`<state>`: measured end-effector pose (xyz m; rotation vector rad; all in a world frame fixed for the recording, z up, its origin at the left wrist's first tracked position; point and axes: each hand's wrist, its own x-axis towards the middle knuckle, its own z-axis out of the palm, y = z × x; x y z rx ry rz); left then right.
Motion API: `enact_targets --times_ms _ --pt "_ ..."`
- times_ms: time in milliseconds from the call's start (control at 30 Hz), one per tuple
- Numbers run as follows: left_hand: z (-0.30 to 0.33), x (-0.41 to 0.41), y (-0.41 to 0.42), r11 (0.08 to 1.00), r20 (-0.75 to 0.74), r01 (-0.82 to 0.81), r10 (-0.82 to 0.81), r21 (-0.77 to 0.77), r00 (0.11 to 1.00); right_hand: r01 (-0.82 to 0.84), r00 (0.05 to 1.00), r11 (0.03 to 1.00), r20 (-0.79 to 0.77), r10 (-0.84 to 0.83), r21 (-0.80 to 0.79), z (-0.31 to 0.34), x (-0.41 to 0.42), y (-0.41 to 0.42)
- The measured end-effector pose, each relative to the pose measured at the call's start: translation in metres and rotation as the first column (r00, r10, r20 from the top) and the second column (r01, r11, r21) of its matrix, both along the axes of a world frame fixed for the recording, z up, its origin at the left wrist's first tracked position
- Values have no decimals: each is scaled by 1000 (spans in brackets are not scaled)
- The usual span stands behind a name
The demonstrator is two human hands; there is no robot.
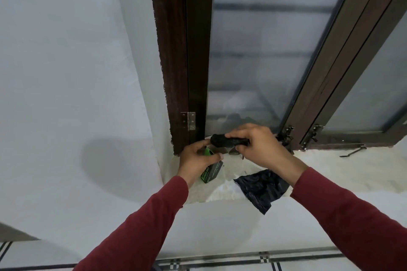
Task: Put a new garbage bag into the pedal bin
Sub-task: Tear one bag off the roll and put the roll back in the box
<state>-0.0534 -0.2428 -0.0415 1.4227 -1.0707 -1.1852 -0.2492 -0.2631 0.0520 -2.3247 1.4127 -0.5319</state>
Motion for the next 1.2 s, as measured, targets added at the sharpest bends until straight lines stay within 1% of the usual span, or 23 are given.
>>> enact_targets --times_ms 67,167,300,367,433,533,600,667,733,800,900,967,1033,1100,1133,1200 --pt "-1 1 2 1000 -7 7 -7 -19 1000 -59 996 998 -69 58 -16 -5 1 1" --pt "-3 3 1 1000 46 -4 4 -18 999 -123 981 992 -155 115 -41 -10 3 4" --pt "-4 3 3 999 86 32 -28 -43 996 -152 966 988 -213 149 1 -9 6 3" --pt "-5 2 3 997 107 45 -37 -67 994 -145 950 988 -271 155 55 -6 11 -6" --pt "-3 2 3 994 136 71 -60 -77 989 -97 928 984 -344 145 153 0 21 -18" --pt "-2 2 3 992 160 106 -93 -74 983 -71 875 956 -442 197 285 8 43 -36" --pt "-1 3 2 992 156 110 -99 -62 983 -81 853 948 -471 226 308 8 55 -43" --pt "0 4 2 994 115 97 -91 -51 989 -89 866 960 -456 207 265 7 60 -46" --pt "-1 6 1 995 62 91 -88 -46 994 -82 891 983 -430 147 167 6 59 -44" --pt "-1 5 0 996 40 81 -79 -45 996 -80 897 994 -429 106 77 2 59 -38" --pt "-1 5 0 997 43 68 -66 -33 997 -116 886 990 -443 138 76 -8 62 -32" --pt "-1 4 1 996 62 83 -80 -40 995 -111 889 988 -434 145 103 -8 61 -34" --pt "-3 5 2 995 99 90 -85 -48 991 -82 914 989 -388 123 120 -6 58 -37" --pt "-5 6 1 995 124 77 -69 -64 990 -55 935 996 -347 77 73 -10 53 -38" --pt "-6 5 1 995 108 65 -56 -79 993 -27 950 998 -310 43 55 -12 50 -37" --pt "-5 2 2 994 65 49 -43 -98 997 89 985 996 -151 -85 25 -17 42 -37"
